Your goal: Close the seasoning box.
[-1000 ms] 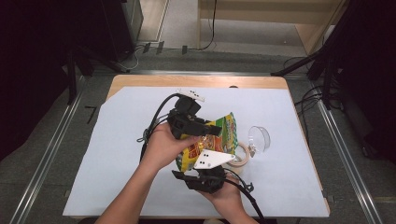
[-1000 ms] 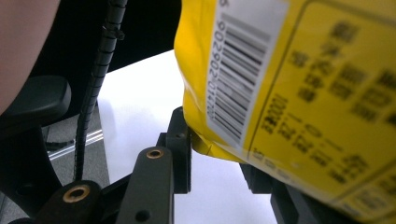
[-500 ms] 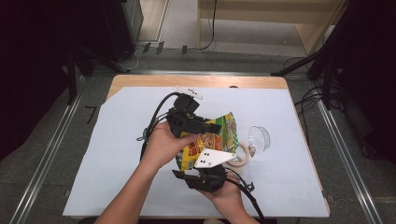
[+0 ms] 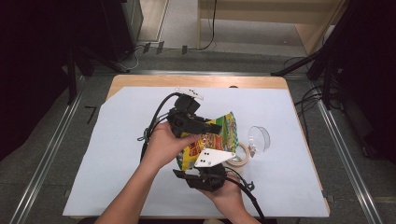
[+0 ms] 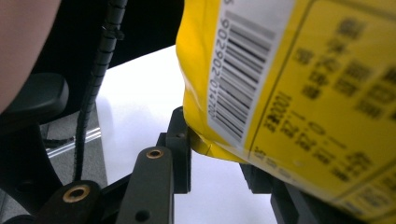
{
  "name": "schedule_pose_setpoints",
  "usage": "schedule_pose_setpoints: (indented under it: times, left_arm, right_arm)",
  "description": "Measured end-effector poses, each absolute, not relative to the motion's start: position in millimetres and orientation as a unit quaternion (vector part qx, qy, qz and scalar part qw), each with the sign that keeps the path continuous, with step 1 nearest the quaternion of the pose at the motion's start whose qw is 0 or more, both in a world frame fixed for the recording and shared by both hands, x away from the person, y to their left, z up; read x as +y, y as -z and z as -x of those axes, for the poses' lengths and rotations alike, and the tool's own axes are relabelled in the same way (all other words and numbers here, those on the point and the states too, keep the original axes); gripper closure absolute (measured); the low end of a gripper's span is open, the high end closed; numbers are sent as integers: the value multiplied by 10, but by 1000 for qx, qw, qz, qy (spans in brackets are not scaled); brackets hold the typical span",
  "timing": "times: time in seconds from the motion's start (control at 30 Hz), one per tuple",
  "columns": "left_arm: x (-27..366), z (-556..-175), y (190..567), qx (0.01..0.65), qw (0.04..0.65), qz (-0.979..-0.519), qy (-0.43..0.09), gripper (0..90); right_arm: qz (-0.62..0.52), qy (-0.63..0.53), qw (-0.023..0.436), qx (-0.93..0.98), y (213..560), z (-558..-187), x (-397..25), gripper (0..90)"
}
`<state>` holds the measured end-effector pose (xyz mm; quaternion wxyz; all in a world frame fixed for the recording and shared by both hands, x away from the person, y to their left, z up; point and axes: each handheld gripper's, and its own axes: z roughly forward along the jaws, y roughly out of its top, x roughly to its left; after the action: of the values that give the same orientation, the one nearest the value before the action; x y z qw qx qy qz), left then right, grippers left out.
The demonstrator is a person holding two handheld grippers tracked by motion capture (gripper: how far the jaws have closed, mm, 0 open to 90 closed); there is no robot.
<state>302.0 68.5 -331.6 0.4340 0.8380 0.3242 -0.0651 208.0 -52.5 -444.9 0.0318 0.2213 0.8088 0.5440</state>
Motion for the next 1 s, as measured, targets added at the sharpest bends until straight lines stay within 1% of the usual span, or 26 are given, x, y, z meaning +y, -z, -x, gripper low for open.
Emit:
schedule_pose_setpoints:
  times: [0.27,1.0]
  left_arm:
    - [686,-3020,3305,323,436,-837,70,730]
    - [631,-2996,3270,317,435,-841,64,733]
  right_arm:
    - [-224,-546,27,807,4442,-2077,-522,693]
    - [-232,-551,22,802,4440,-2075,-532,696]
